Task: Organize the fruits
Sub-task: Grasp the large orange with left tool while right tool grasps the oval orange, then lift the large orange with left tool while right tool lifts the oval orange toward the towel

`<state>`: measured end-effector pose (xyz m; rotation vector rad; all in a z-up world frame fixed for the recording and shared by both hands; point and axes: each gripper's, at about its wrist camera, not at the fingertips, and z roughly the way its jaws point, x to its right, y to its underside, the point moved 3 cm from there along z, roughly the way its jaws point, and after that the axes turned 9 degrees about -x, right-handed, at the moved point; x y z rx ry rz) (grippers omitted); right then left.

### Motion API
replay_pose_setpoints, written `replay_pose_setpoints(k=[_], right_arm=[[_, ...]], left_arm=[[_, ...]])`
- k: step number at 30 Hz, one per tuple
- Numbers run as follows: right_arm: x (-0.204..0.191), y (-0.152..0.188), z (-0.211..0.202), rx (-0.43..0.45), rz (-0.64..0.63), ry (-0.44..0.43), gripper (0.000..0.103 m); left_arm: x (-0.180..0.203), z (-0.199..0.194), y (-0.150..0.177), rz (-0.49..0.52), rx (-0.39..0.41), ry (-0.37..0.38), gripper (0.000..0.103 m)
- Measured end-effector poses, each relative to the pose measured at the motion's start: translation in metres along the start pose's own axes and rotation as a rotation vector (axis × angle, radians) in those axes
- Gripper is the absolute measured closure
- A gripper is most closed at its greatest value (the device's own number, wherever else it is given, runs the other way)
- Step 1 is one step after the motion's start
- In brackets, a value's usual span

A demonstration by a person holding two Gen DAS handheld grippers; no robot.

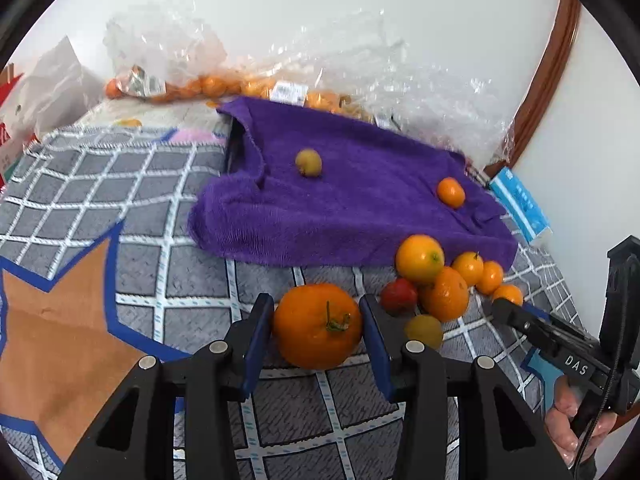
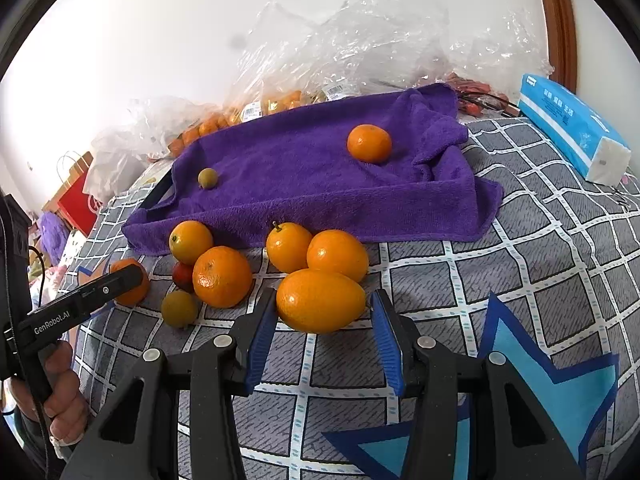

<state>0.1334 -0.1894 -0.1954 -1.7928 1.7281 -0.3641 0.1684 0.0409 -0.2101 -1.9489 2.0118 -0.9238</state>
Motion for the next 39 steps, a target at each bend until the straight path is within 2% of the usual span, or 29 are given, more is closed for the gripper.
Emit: replay_pose_setpoints(k=[4, 9, 23, 31, 39], right_arm=[[0.001, 0.001, -0.001, 0.004, 0.003, -0.002, 0.056], [0.002, 0.000, 0.000, 0.001, 0.004, -0.007, 0.056], [0.000, 0.003, -0.007, 0.039, 0.001, -0.004, 0.056], [0.003, 0.003, -0.012, 0.064, 0.018, -0.008, 0.056], [0.000, 0.004, -0.013, 0.067, 0.000, 0.027, 0.056]], left_arm=[[0.001, 0.002, 0.001, 0.005, -0.007, -0.014, 0.061], [-0.001, 0.000, 0.001, -0.006, 0.000, 0.005, 0.061], [0.007, -0.019, 0.003, 0.032, 0.097, 0.020, 0.061], [0.005, -0.025, 0.002, 0.020, 0.126, 0.018, 0.061], [0.004, -0.029, 0.000, 0.018, 0.156, 0.005, 0.061]])
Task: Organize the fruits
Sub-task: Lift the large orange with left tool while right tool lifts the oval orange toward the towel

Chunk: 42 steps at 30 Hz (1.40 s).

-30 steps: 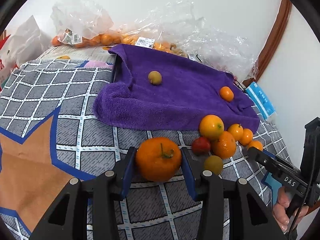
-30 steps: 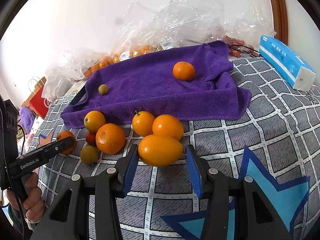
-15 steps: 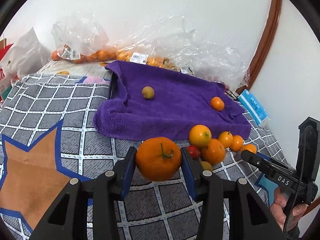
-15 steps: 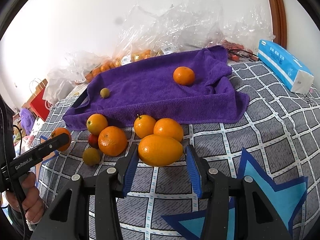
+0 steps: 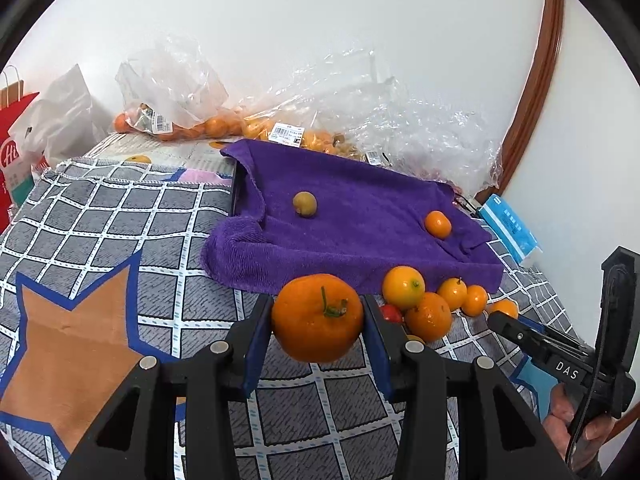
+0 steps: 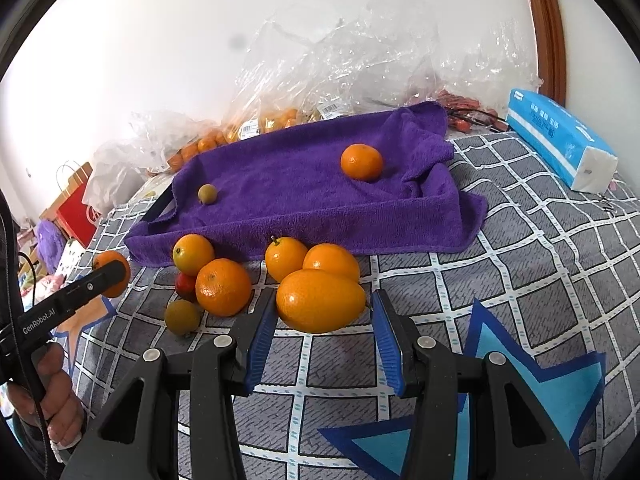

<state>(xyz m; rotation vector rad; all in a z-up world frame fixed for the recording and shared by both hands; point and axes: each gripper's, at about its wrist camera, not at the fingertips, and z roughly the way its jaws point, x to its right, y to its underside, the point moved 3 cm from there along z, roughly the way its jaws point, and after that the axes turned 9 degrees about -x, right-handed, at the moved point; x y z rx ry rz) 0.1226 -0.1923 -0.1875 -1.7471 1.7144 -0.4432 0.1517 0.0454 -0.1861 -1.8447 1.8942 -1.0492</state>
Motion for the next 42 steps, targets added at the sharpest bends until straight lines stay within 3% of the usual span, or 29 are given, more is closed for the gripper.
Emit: replay_pose_setpoints(k=[9, 12, 17, 21, 32, 42], right_arm=[[-0.003, 0.006, -0.009, -0.002, -0.011, -0.013, 0.056], [-0.007, 0.003, -0.017, 0.009, -0.034, -0.005, 0.056], [-0.012, -0.009, -0.031, 0.039, -0.062, -0.025, 0.056], [-0.013, -0.014, -0.035, 0.045, -0.057, -0.057, 0.056], [-0.012, -0.042, -0.045, 0.096, -0.082, -0.027, 0.056], [-0.009, -0.096, -0.044, 0.149, -0.081, 0.003, 0.056]], left_arm=[[0.001, -0.004, -0.001, 0.001, 0.016, -0.004, 0.061], [0.008, -0.006, -0.001, 0.038, 0.027, -0.044, 0.061], [0.012, -0.006, -0.002, 0.015, -0.023, 0.000, 0.061], [0.015, -0.014, -0.007, 0.017, -0.017, -0.020, 0.061], [0.014, -0.026, -0.046, -0.024, -0.002, -0.041, 0.061], [0.018, -0.012, -0.093, -0.021, 0.051, -0.055, 0.061]])
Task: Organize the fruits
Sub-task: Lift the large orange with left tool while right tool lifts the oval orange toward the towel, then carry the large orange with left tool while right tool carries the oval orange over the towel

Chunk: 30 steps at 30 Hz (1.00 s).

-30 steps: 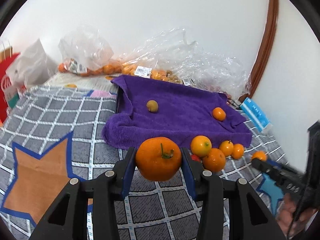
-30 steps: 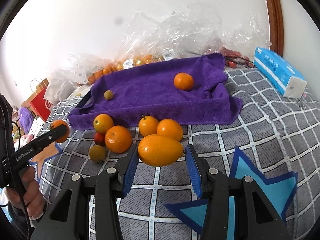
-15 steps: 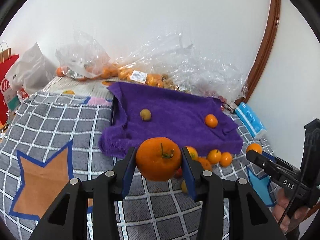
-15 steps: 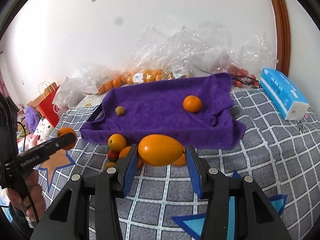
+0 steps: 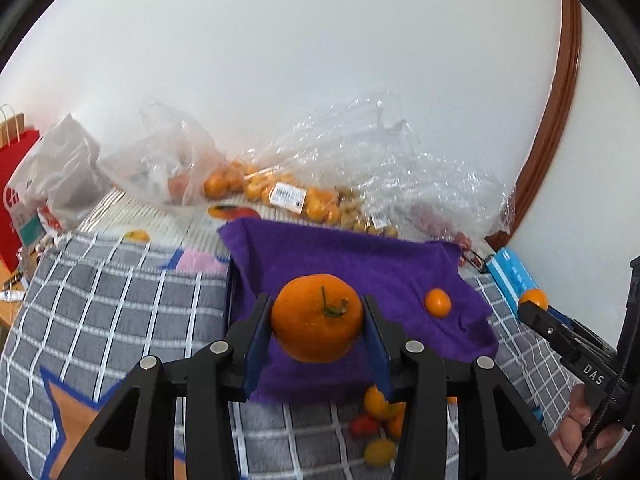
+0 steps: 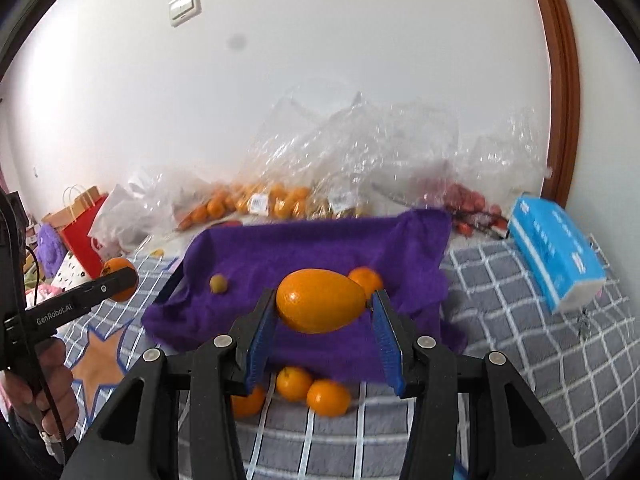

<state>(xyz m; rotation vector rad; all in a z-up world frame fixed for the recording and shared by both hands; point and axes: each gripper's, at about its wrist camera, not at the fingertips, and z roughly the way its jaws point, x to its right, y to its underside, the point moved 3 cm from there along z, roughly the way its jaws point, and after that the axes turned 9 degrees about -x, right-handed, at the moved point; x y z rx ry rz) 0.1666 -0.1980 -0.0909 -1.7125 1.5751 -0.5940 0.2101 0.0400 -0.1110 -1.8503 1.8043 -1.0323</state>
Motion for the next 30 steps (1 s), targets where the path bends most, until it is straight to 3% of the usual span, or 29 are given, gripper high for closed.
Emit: replay_pose_setpoints(k=[7, 15, 25, 30], right_arm=[[0.004, -0.029, 0.020, 0.027, -0.014, -0.004, 0.056], [0.030, -0.012, 0.067, -0.051, 0.047, -0.020, 0.056], [0.055, -0.011, 0.072, -0.048, 0.095, 0.039, 0.056], [0.061, -0.009, 0.076, -0.057, 0.117, 0.038, 0.056]], left_arm=[[0.006, 0.025, -0.023, 0.012, 0.017, 0.013, 0.061], [-0.010, 0.064, -0.011, -0.024, -0.048, 0.022, 0.061], [-0.029, 0.076, -0.008, -0.078, -0.051, 0.000, 0.061], [-0.028, 0.081, -0.007, -0.093, -0.075, 0.055, 0.061]])
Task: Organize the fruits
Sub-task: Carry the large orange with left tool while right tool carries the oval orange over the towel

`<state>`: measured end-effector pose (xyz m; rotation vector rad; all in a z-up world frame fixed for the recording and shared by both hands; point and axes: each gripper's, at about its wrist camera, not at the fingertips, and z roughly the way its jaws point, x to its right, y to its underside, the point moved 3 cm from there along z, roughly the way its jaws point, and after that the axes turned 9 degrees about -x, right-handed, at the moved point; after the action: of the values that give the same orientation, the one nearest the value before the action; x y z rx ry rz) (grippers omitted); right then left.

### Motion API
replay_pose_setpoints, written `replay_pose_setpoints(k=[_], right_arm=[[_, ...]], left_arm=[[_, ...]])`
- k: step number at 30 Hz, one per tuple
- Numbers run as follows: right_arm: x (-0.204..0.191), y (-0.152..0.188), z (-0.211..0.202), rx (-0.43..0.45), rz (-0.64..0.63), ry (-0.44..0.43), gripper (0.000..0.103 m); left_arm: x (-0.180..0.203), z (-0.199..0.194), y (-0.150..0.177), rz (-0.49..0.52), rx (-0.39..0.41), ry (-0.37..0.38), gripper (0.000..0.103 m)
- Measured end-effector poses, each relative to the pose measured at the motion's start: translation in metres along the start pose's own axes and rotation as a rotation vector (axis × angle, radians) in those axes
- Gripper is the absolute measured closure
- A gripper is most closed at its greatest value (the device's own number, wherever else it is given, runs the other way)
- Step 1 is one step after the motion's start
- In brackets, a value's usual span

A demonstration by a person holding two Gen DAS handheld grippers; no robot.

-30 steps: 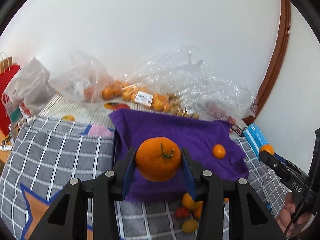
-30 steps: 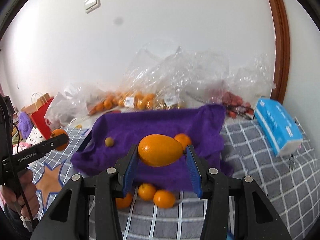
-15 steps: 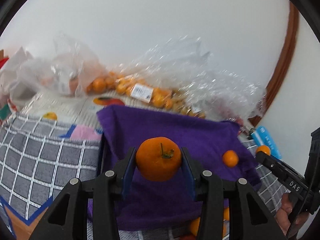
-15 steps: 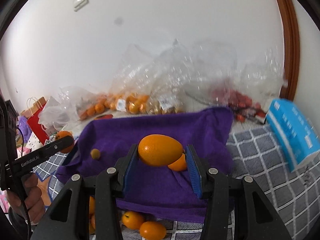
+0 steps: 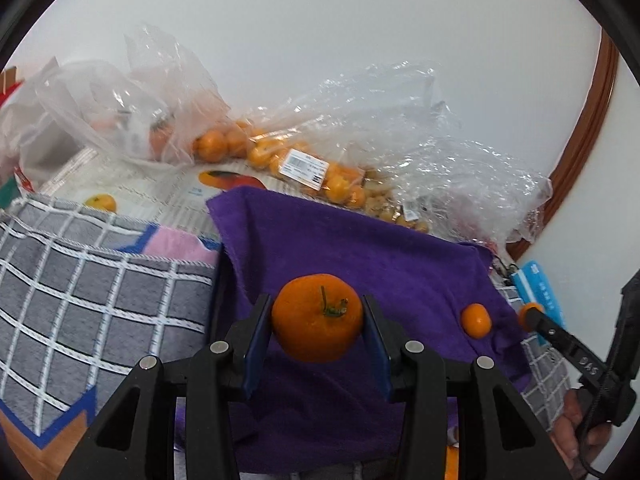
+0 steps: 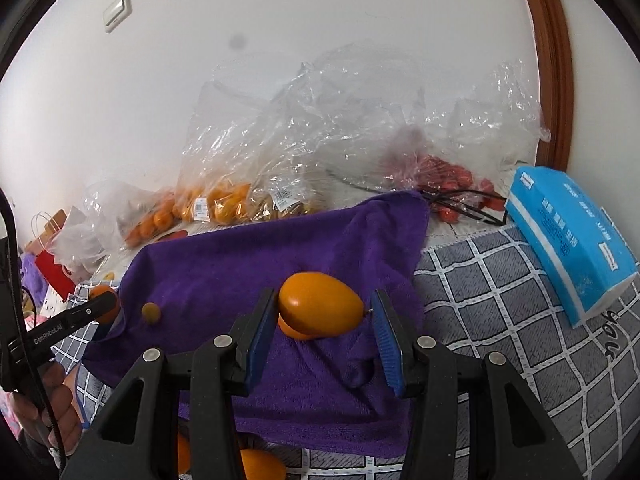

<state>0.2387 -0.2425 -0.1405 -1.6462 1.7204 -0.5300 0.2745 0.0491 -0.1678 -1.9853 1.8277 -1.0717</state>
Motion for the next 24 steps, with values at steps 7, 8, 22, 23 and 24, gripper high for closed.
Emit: replay_pose_setpoints(k=[7, 8, 22, 23, 24], right_arm=[[-0.010, 0.007, 0.018, -0.054, -0.054, 0.028, 0.059], [-0.011, 0.009, 0.022, -0.069, -0.058, 0.029, 0.060], [-0.003, 0.015, 0.033, -0.127, -0.042, 0.070, 0.061], [-0.003, 0.014, 0.034, -0.126, -0.044, 0.071, 0.061], [-0.004, 0.014, 0.034, -0.124, -0.047, 0.072, 0.061]], left_arm=[[0.007, 0.009, 0.005, 0.019, -0.039, 0.010, 0.061], [0.007, 0.010, 0.006, 0.019, -0.042, 0.016, 0.061], [0.022, 0.024, 0.017, 0.088, -0.109, -0.007, 0.061], [0.023, 0.025, 0.018, 0.096, -0.115, -0.009, 0.061], [0.025, 0.027, 0.019, 0.105, -0.122, -0.015, 0.061]])
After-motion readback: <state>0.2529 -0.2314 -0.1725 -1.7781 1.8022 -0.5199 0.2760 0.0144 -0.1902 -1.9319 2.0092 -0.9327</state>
